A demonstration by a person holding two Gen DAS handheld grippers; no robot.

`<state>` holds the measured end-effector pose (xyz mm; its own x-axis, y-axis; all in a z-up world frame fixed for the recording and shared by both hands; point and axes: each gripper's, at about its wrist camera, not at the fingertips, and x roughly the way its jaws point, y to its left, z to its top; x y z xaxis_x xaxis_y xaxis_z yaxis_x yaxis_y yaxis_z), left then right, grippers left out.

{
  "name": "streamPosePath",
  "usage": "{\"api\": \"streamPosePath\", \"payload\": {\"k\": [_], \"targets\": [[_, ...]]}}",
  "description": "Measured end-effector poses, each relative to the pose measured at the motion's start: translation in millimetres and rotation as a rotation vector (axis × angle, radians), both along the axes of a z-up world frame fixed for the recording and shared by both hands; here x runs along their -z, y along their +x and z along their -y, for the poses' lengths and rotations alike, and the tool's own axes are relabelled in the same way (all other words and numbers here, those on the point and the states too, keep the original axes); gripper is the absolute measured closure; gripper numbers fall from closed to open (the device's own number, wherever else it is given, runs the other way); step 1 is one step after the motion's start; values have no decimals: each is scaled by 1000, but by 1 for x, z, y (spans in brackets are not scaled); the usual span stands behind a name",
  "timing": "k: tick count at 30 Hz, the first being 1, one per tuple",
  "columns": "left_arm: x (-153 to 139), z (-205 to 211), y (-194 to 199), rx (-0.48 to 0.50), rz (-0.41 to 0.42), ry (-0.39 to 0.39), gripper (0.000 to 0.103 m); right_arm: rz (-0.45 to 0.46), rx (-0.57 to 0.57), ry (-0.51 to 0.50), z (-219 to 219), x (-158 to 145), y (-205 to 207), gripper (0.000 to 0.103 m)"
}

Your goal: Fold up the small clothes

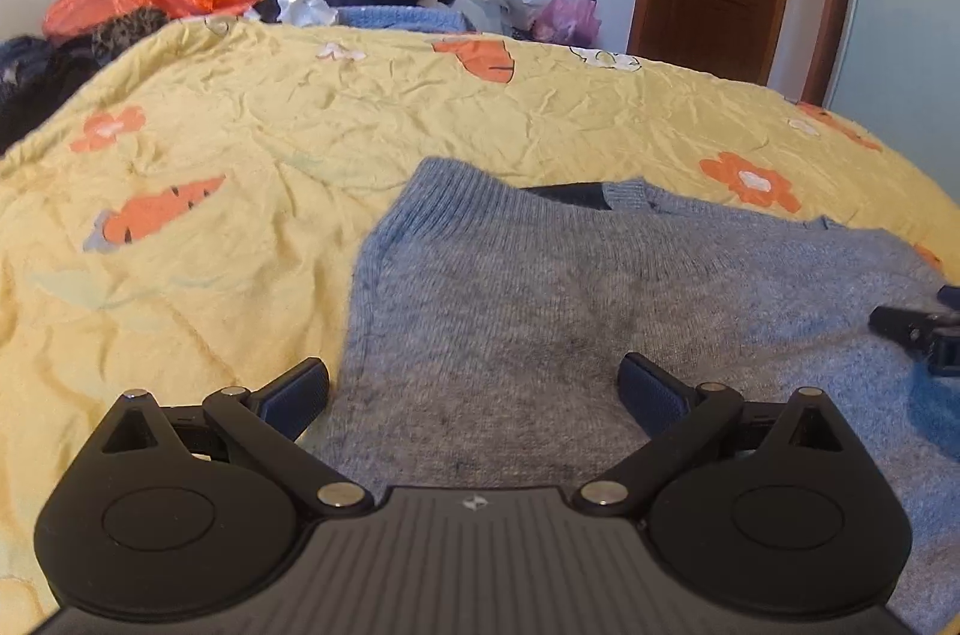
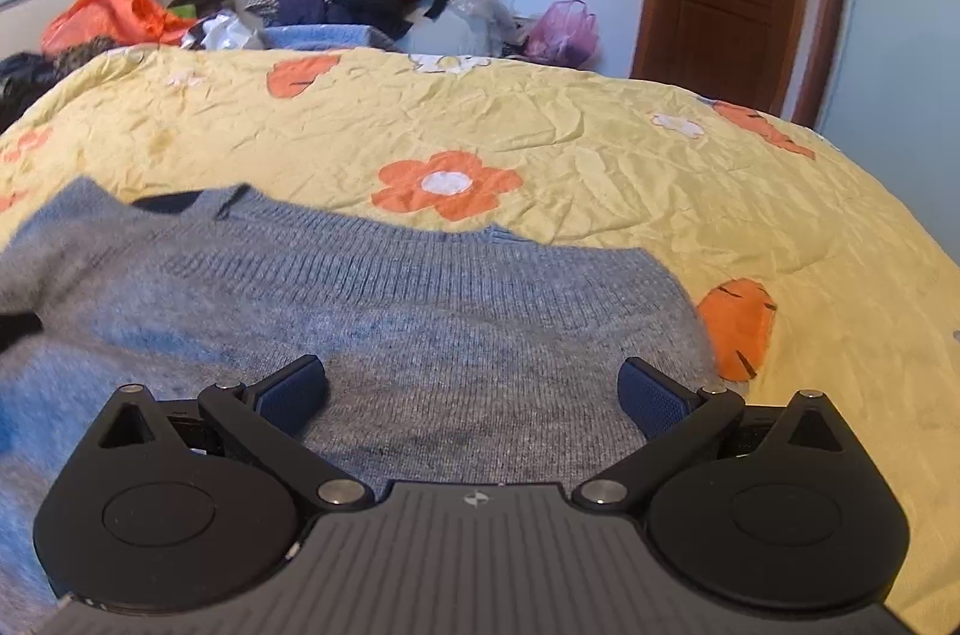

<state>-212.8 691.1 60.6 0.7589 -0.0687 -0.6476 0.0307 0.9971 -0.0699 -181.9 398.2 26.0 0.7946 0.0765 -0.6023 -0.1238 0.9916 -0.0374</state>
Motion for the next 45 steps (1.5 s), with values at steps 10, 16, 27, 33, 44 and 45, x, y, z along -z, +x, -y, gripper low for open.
{"api": "streamPosePath", "payload": {"k": [10, 16, 27, 33, 44, 45], "targets": [[-28, 10, 9, 23, 58, -18, 0, 61, -74, 63, -10, -13, 1, 0], [-23, 42, 52, 70, 46, 68, 0, 79, -86, 17, -27, -11, 8, 0], [-6, 53, 74, 27, -22, 130, 0, -27, -7, 89, -18, 4, 38, 0], [-5, 50, 77, 29, -27, 111, 0, -26, -7, 89, -19, 5, 38, 0], [-1, 50, 76, 28, -3, 111, 0, -25, -7, 97, -19, 5, 38, 0], [-1, 50, 76, 28, -2, 111, 0, -25, -7, 96, -19, 5, 38, 0]]}}
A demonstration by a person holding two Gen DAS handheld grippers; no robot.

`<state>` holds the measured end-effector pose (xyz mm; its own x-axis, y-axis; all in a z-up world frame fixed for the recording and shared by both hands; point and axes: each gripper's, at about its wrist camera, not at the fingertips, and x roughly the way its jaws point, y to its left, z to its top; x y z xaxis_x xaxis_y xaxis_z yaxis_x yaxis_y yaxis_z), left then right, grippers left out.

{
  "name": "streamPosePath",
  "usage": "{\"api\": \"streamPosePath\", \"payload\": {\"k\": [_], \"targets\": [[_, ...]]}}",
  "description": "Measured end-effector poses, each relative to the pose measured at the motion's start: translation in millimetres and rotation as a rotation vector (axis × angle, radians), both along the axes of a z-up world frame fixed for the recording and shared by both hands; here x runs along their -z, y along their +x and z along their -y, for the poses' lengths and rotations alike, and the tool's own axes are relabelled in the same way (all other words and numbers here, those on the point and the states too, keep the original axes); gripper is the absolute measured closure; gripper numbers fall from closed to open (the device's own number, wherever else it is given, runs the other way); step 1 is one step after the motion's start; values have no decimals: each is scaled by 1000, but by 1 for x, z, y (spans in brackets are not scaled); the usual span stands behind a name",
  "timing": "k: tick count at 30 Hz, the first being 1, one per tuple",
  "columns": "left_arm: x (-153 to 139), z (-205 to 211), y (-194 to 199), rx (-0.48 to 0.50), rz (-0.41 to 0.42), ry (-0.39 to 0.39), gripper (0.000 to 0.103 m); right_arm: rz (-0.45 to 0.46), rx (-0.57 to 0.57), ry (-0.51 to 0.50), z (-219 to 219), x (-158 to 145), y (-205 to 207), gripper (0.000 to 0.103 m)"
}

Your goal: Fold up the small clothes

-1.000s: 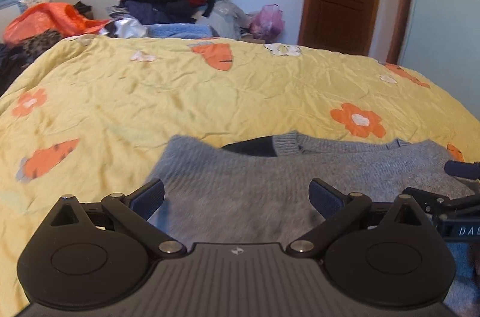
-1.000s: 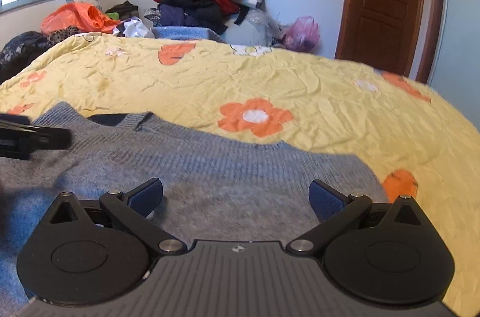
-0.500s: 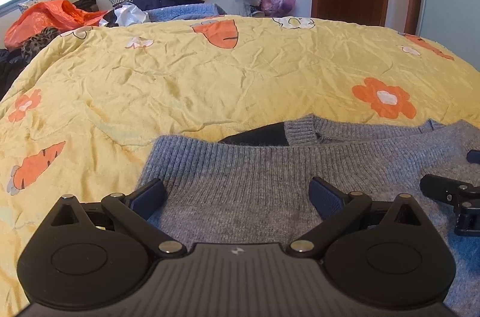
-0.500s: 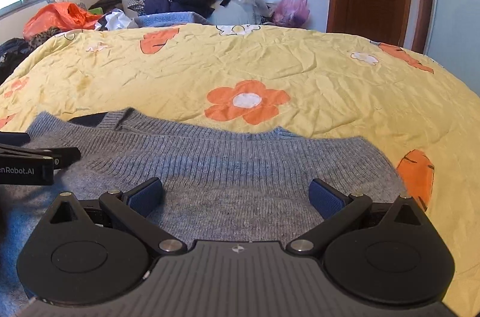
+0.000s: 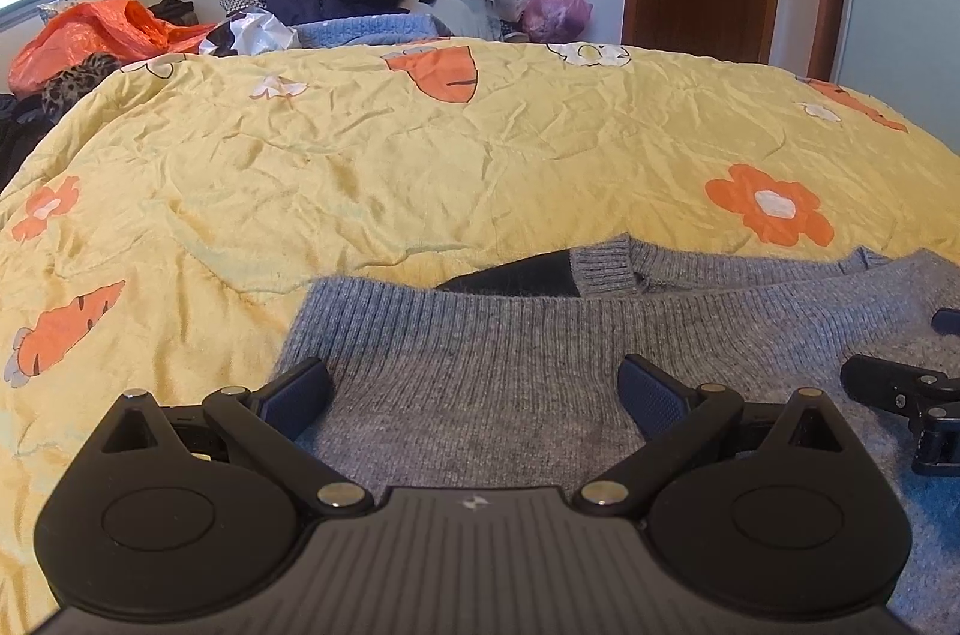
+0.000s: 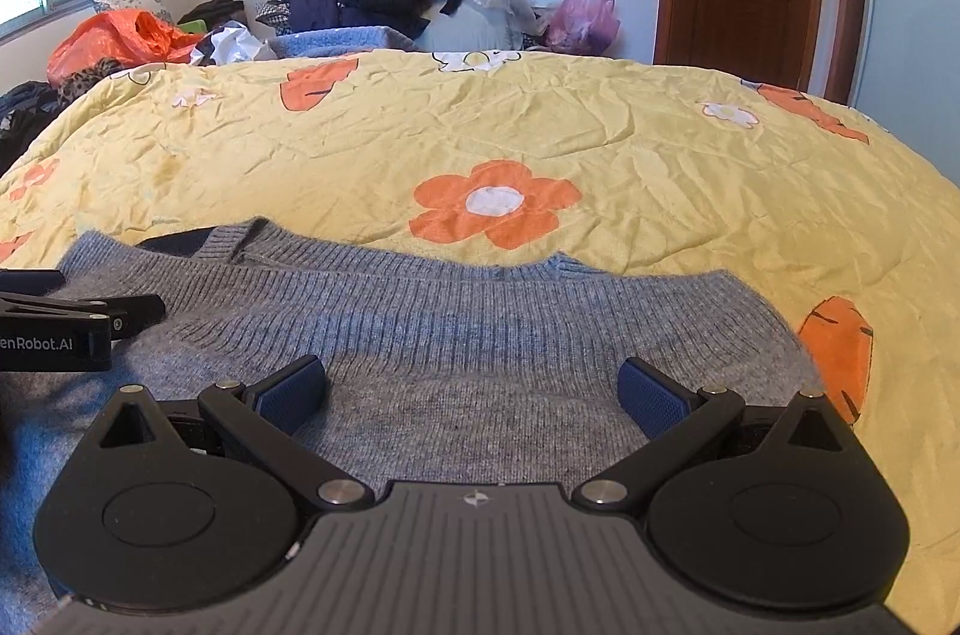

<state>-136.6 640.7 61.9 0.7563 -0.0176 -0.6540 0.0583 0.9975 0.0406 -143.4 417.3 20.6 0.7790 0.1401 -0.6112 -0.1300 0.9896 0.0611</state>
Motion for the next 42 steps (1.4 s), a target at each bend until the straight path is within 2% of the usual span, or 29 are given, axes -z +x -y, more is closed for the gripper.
{"api": "streamPosePath", "payload": {"k": [8, 14, 18, 24, 36, 42], "targets": [[1, 4, -4, -2, 23, 29, 0, 4, 0, 5, 1, 0, 0, 0], [1, -1, -3, 3, 22, -3, 0, 12, 2, 3, 1, -1, -1, 0], [1, 2, -6, 1, 33, 14, 0, 25, 4, 30, 5, -2, -5, 0], [0, -3, -8, 7, 41, -22, 0, 36, 8, 104, 14, -3, -7, 0], [-2, -6, -2, 24, 4, -37, 0, 0, -1, 47, 6, -1, 0, 0], [-14, -9, -8, 29, -9, -89, 0, 4, 19, 68, 12, -7, -3, 0]]}}
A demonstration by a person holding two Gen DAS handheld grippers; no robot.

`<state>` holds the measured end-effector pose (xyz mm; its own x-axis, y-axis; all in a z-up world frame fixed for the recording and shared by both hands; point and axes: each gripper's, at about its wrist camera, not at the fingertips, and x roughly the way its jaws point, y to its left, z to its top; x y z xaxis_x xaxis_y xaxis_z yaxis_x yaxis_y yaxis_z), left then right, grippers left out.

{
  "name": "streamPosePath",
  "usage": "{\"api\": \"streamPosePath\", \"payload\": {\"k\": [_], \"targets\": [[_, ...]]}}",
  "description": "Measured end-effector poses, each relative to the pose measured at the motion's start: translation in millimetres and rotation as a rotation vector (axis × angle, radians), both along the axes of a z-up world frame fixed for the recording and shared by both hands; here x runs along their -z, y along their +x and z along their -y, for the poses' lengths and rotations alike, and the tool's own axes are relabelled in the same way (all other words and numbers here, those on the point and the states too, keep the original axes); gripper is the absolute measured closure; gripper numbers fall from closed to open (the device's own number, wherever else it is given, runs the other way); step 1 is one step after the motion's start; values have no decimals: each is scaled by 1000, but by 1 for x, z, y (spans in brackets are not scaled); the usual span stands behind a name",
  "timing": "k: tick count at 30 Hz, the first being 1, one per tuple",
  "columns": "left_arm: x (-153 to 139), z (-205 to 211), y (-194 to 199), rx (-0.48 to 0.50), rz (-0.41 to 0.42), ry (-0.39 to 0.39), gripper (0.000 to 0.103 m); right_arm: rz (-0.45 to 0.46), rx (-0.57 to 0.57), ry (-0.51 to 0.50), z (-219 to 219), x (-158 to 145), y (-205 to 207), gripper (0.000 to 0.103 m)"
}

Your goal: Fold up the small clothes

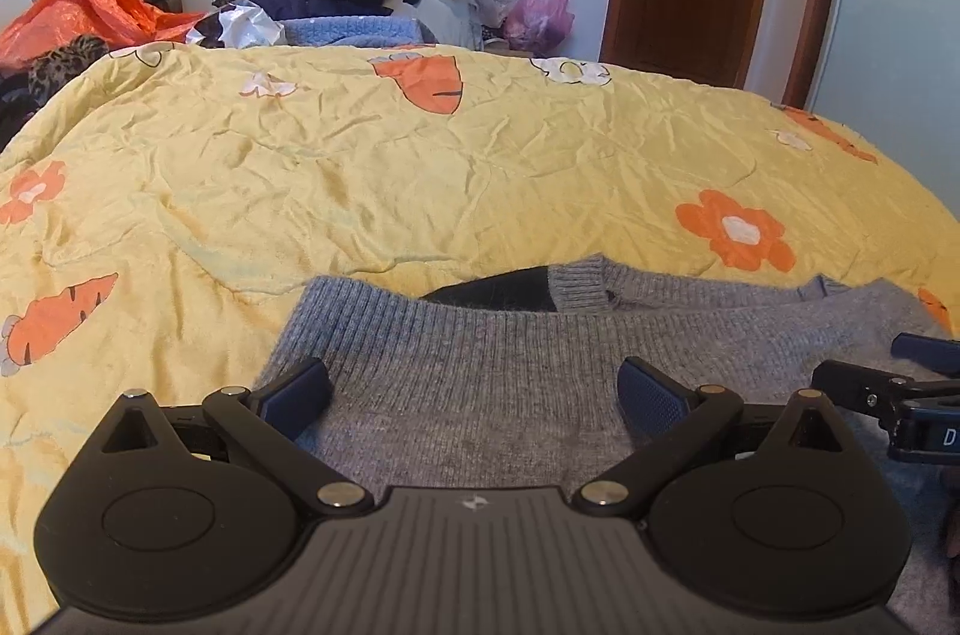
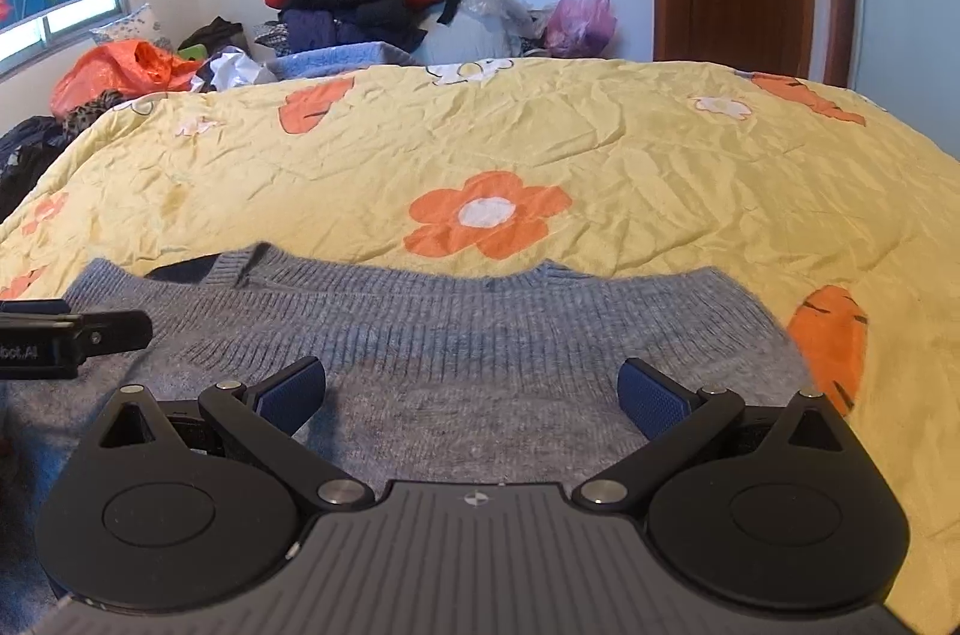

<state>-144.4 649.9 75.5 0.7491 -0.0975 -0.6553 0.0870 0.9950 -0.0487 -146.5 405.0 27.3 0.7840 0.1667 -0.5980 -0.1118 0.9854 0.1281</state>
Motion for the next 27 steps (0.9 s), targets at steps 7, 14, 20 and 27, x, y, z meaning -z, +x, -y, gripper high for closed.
{"api": "streamPosePath", "payload": {"k": [7, 14, 20, 27], "targets": [[14, 5, -1, 29, 18, 49, 0, -7, -5, -56, -7, 6, 2, 0], [14, 5, -1, 29, 21, 51, 0, 1, 5, -62, -7, 3, -2, 0], [-4, -5, -23, 52, 31, -13, 0, 19, 19, -83, -2, -6, -36, 0], [2, -1, -69, 73, 17, 35, 0, 61, 4, -124, -4, -1, -61, 0]]}}
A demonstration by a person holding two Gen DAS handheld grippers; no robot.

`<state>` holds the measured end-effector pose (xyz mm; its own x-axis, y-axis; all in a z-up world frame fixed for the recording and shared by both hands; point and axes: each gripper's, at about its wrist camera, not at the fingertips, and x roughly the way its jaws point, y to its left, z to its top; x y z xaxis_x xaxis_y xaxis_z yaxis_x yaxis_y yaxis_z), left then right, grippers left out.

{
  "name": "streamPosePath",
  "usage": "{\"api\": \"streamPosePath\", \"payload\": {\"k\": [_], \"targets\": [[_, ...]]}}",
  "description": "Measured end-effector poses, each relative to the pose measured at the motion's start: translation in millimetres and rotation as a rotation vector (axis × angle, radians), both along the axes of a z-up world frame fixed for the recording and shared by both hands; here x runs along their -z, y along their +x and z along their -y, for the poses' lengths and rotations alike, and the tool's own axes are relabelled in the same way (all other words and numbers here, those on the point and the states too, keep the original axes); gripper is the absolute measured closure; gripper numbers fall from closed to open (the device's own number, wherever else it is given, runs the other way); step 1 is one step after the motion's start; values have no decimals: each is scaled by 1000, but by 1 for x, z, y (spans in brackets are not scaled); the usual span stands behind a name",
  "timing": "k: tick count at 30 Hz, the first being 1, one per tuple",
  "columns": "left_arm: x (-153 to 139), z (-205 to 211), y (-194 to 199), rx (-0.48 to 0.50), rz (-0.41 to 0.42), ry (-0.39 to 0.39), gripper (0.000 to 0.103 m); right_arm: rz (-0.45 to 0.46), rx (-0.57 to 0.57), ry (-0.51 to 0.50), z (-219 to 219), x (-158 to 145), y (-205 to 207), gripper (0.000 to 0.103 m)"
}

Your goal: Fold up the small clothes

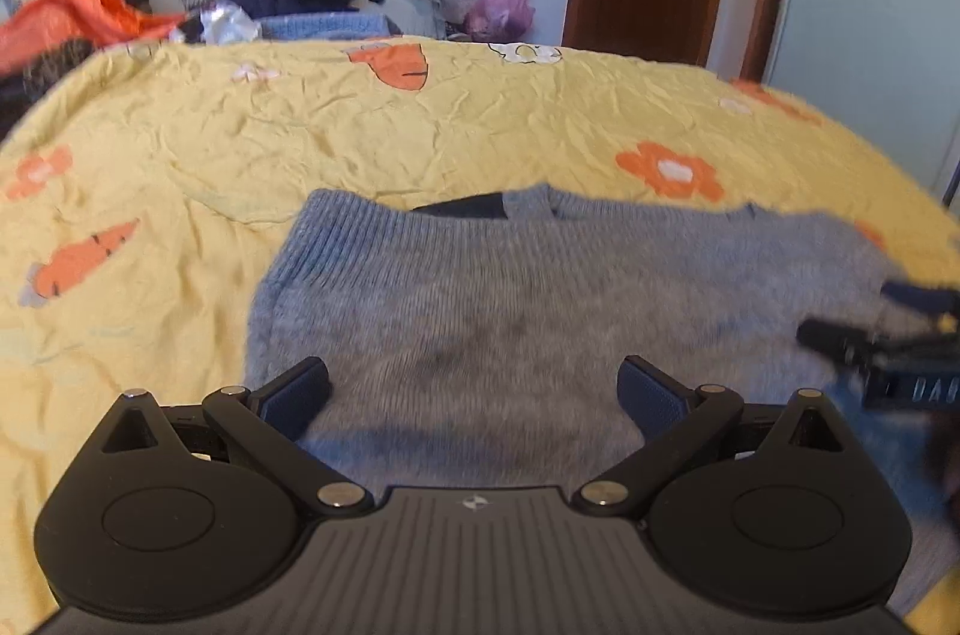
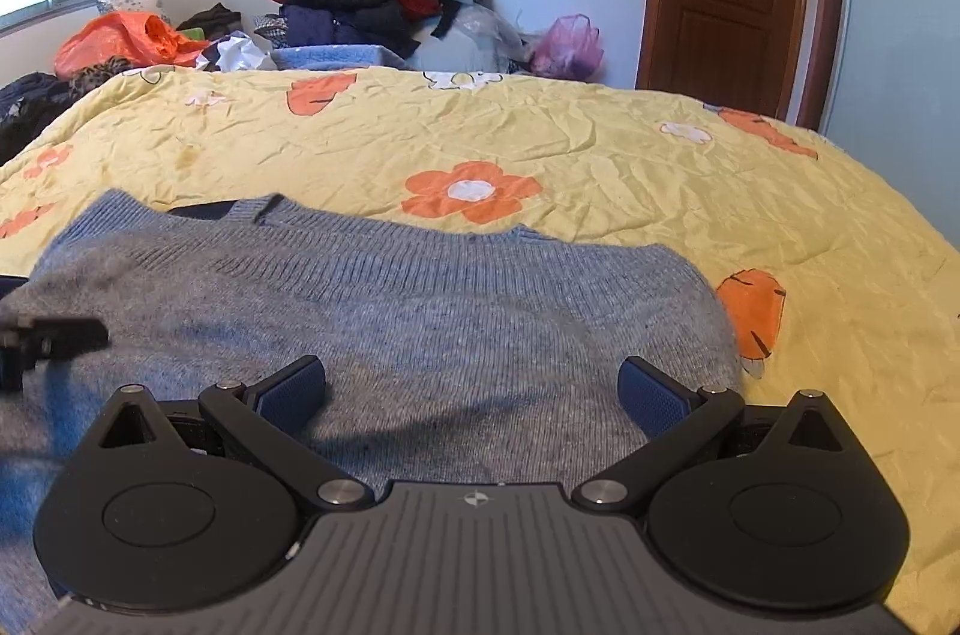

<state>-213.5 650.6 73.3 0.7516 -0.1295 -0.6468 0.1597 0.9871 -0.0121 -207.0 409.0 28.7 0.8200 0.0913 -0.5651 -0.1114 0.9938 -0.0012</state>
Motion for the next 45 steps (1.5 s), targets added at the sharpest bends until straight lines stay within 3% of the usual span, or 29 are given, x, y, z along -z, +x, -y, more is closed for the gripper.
{"api": "streamPosePath", "payload": {"k": [7, 21, 28, 34, 41, 45], "targets": [[9, 2, -11, -17, 53, 26, 0, 5, 4, 3, -1, -2, -10, 0], [7, 3, -13, -46, 42, 26, 0, 7, -11, -33, -5, 4, -43, 0], [0, 2, -42, -56, 39, 6, 0, 2, -13, 29, 1, 2, -60, 0], [5, 1, -68, -36, 16, 3, 0, 2, -24, 24, 0, 2, -75, 0], [-12, -32, -110, -98, 43, -97, 0, 77, -60, 114, 12, -10, -122, 0], [-20, -73, -101, -126, -20, -232, 0, 141, -187, 60, -15, -23, -145, 0]]}}
